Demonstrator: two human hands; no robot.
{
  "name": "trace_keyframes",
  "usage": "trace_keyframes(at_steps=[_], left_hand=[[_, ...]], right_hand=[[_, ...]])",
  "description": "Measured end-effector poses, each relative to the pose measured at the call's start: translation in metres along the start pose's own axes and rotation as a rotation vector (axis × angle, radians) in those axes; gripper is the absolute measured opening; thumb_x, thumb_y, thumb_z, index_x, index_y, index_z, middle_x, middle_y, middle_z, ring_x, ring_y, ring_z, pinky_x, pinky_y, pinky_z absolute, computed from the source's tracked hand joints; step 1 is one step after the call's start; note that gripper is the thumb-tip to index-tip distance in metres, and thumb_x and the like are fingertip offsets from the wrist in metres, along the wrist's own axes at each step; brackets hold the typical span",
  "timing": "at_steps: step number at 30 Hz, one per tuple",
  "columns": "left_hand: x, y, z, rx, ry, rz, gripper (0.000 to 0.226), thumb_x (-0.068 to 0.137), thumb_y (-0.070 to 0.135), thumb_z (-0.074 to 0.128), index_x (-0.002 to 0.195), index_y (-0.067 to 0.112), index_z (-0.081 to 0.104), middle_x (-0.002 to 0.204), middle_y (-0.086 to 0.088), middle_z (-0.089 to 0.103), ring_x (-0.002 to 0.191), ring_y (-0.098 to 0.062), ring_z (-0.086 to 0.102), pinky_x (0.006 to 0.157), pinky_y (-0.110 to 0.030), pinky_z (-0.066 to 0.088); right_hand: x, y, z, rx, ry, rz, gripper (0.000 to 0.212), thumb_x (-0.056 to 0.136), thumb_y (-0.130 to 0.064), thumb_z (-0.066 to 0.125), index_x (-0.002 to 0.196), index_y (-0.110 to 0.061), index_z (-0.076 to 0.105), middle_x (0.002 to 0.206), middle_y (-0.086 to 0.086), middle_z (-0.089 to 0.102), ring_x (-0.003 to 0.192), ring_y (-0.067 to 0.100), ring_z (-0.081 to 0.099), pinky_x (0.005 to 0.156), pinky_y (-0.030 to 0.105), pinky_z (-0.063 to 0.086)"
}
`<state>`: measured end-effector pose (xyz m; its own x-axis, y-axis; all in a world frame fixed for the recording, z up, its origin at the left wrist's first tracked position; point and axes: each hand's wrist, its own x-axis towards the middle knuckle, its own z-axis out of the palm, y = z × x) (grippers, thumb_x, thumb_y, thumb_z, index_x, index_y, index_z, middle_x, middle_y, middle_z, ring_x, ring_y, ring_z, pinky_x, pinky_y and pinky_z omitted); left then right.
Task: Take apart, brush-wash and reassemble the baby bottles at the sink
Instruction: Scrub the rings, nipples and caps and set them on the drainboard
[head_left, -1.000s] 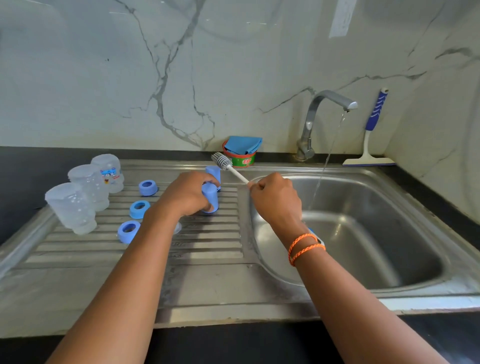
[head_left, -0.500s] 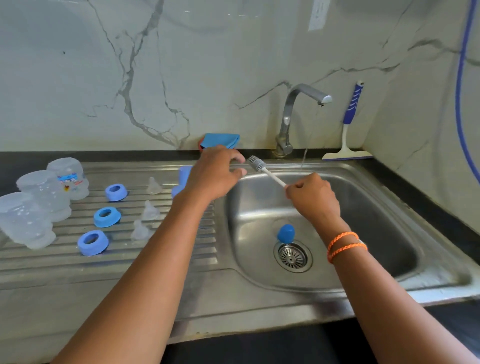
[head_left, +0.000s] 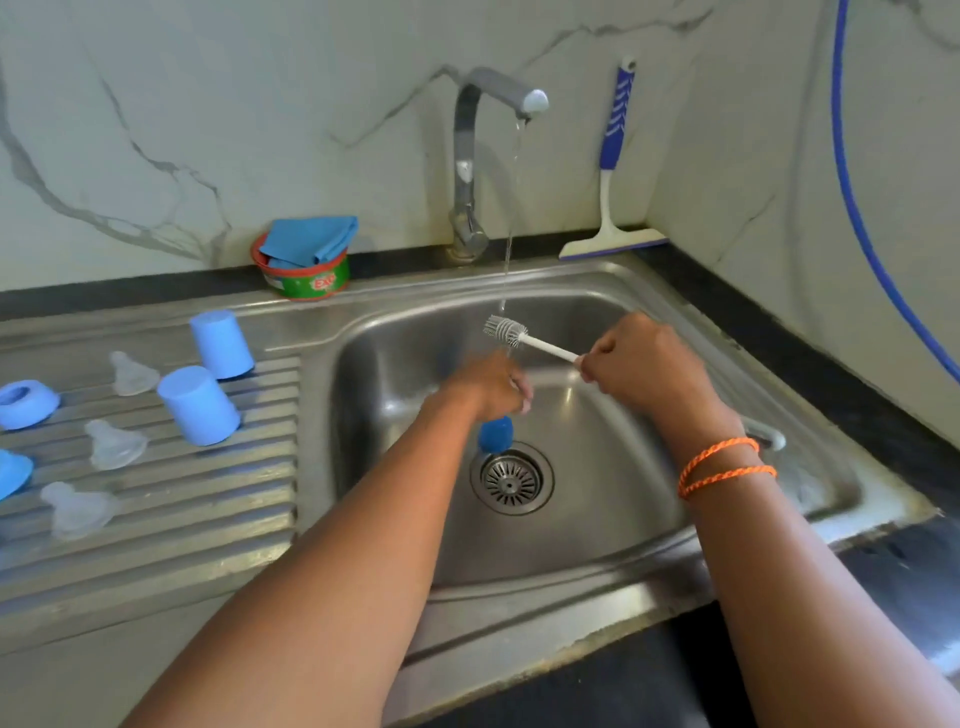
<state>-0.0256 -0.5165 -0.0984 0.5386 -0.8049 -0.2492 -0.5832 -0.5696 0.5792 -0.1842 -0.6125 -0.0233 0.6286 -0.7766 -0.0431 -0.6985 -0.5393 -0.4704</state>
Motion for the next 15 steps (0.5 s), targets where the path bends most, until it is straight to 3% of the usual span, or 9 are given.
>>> trace_keyframes(at_steps=[2, 5, 9, 11, 13, 15], left_hand=[[0.011, -0.005, 0.017, 0.126, -0.096, -0.056, 0.04, 0.083, 0.021, 0.086, 0.121, 0.021, 0.074, 0.125, 0.002, 0.067, 0.117, -0.019, 0.063, 0.098, -0.024, 0.046], [0.019, -0.014, 0.038, 0.271, -0.152, -0.158, 0.041, 0.071, 0.022, 0.093, 0.105, 0.03, 0.073, 0.122, 0.003, 0.071, 0.108, -0.023, 0.067, 0.098, -0.035, 0.055], [0.025, -0.019, 0.043, 0.265, -0.047, -0.154, 0.033, 0.074, 0.019, 0.081, 0.104, 0.027, 0.073, 0.117, 0.0, 0.071, 0.106, -0.025, 0.068, 0.093, -0.036, 0.058], [0.024, -0.014, 0.029, 0.116, 0.033, -0.121, 0.027, 0.077, 0.019, 0.08, 0.103, 0.021, 0.072, 0.11, 0.002, 0.071, 0.099, -0.02, 0.067, 0.083, -0.027, 0.055], [0.017, 0.0, 0.007, -0.275, 0.148, -0.136, 0.016, 0.084, 0.016, 0.078, 0.098, 0.019, 0.071, 0.099, 0.001, 0.067, 0.083, -0.015, 0.061, 0.066, -0.023, 0.047], [0.003, 0.013, -0.016, -0.647, 0.242, -0.132, 0.012, 0.093, 0.02, 0.068, 0.105, 0.022, 0.071, 0.103, -0.002, 0.067, 0.072, -0.014, 0.056, 0.061, -0.023, 0.044]], right_hand=[[0.003, -0.001, 0.001, -0.023, 0.007, -0.015, 0.03, 0.078, -0.036, 0.064, 0.099, -0.02, 0.077, 0.097, 0.009, 0.075, 0.094, 0.034, 0.071, 0.087, 0.042, 0.06], [0.009, 0.0, 0.004, -0.06, 0.034, -0.053, 0.03, 0.085, -0.035, 0.065, 0.108, -0.018, 0.076, 0.106, 0.011, 0.073, 0.1, 0.037, 0.069, 0.086, 0.04, 0.056], [0.013, 0.007, 0.007, -0.112, 0.076, -0.07, 0.03, 0.092, -0.034, 0.066, 0.117, -0.018, 0.074, 0.117, 0.012, 0.069, 0.105, 0.039, 0.067, 0.084, 0.039, 0.052], [0.012, 0.009, 0.004, -0.114, 0.116, -0.079, 0.028, 0.093, -0.034, 0.065, 0.115, -0.018, 0.074, 0.114, 0.012, 0.068, 0.1, 0.038, 0.065, 0.08, 0.038, 0.049], [0.011, 0.01, 0.001, -0.088, 0.166, -0.085, 0.027, 0.095, -0.037, 0.065, 0.111, -0.017, 0.075, 0.11, 0.014, 0.068, 0.096, 0.04, 0.065, 0.077, 0.038, 0.048], [0.009, 0.008, -0.003, -0.028, 0.226, -0.086, 0.026, 0.095, -0.038, 0.065, 0.105, -0.017, 0.076, 0.104, 0.014, 0.068, 0.091, 0.041, 0.065, 0.078, 0.039, 0.053]])
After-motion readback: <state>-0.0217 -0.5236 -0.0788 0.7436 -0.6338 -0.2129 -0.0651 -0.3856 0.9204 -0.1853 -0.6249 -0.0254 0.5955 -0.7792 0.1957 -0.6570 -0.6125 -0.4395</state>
